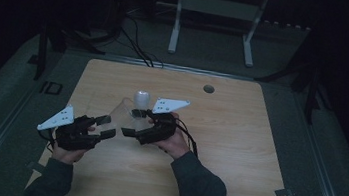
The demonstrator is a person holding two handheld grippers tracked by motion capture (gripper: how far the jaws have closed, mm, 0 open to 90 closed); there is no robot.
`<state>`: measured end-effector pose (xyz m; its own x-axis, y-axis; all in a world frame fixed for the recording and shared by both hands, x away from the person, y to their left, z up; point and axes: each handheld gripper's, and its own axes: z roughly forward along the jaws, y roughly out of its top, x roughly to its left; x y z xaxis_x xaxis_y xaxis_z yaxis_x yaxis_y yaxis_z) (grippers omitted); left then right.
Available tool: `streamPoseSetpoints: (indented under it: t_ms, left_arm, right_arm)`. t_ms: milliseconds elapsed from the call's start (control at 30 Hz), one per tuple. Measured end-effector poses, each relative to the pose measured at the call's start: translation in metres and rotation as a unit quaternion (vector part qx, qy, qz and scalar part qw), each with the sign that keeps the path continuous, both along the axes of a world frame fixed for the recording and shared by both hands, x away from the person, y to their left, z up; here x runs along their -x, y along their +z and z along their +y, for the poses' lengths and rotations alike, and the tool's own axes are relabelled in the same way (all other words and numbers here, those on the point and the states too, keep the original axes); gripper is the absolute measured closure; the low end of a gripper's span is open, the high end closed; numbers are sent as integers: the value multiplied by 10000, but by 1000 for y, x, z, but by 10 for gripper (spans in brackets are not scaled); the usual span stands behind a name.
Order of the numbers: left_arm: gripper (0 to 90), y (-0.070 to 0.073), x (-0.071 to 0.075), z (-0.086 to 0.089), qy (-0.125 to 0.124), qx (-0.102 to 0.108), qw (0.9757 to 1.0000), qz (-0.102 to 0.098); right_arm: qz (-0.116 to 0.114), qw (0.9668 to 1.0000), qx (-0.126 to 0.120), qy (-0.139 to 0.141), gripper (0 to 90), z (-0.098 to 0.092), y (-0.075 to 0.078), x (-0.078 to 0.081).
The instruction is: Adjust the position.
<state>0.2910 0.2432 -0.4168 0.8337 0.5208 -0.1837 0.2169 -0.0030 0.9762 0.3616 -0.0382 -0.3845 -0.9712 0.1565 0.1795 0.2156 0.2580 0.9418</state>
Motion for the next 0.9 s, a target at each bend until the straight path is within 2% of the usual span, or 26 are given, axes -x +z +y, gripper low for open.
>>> streamPoseSetpoints:
  t_ms: [533,900]
  left_arm:
    - [426,-2,-1,-1,-106,240,9997,4]
    - [426,-3,-1,-2,-157,227,9996,13]
  right_arm:
    - [154,9993,-328,22,208,4,1,-2]
    - [217,9987,-445,72,219,6,2,-3]
